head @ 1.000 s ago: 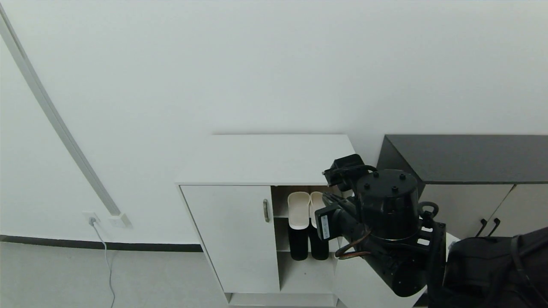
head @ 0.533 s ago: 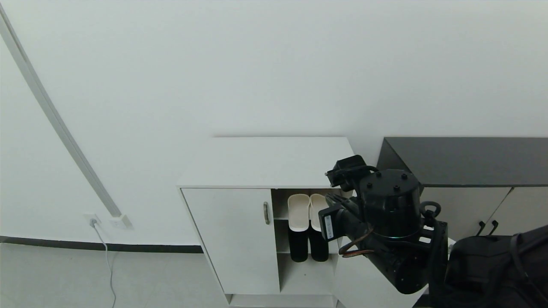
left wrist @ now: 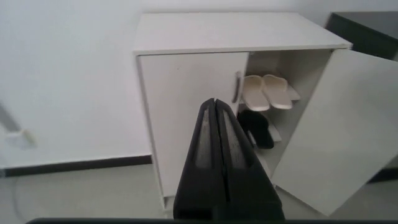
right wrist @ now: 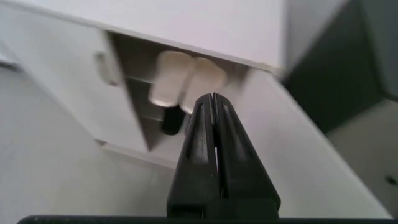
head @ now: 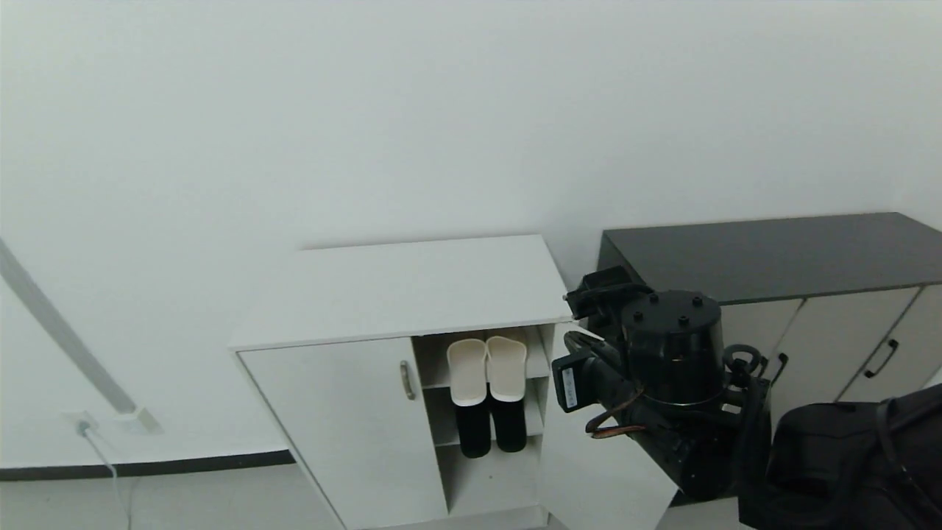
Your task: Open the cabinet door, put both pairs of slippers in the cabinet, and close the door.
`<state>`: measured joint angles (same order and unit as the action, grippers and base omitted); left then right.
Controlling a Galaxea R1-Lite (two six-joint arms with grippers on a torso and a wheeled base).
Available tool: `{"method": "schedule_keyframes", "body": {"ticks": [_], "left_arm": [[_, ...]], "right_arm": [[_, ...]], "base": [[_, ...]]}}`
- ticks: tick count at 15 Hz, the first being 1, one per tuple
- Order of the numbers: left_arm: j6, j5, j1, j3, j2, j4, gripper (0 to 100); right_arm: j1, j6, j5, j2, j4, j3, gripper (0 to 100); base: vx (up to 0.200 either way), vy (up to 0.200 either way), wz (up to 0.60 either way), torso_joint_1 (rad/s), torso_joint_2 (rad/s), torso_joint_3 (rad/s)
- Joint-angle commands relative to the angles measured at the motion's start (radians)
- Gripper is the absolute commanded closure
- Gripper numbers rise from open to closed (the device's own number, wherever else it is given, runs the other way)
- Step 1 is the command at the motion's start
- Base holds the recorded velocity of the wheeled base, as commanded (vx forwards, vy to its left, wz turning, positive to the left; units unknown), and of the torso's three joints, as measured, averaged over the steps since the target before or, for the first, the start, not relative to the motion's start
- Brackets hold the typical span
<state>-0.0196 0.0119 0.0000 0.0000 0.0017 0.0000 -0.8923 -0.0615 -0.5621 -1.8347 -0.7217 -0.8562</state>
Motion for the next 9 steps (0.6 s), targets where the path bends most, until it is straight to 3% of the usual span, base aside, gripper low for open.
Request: {"method": "schedule_keyframes", "body": {"ticks": [1, 9], "left_arm": [[0.000, 0.000, 0.000, 0.000, 0.000, 0.000, 100], [0.000, 0.000, 0.000, 0.000, 0.000, 0.000, 100]], "right_arm": [[0.003, 0.000, 0.001, -0.003, -0.001, -0.001, 100], [0.036, 0.006, 0.016, -0.032, -0.048, 0.002, 100]], "base": [[0.000, 0.000, -0.60, 0.002, -0.01, 0.002], [0.000, 0.000, 0.00, 0.000, 0.00, 0.000]]}}
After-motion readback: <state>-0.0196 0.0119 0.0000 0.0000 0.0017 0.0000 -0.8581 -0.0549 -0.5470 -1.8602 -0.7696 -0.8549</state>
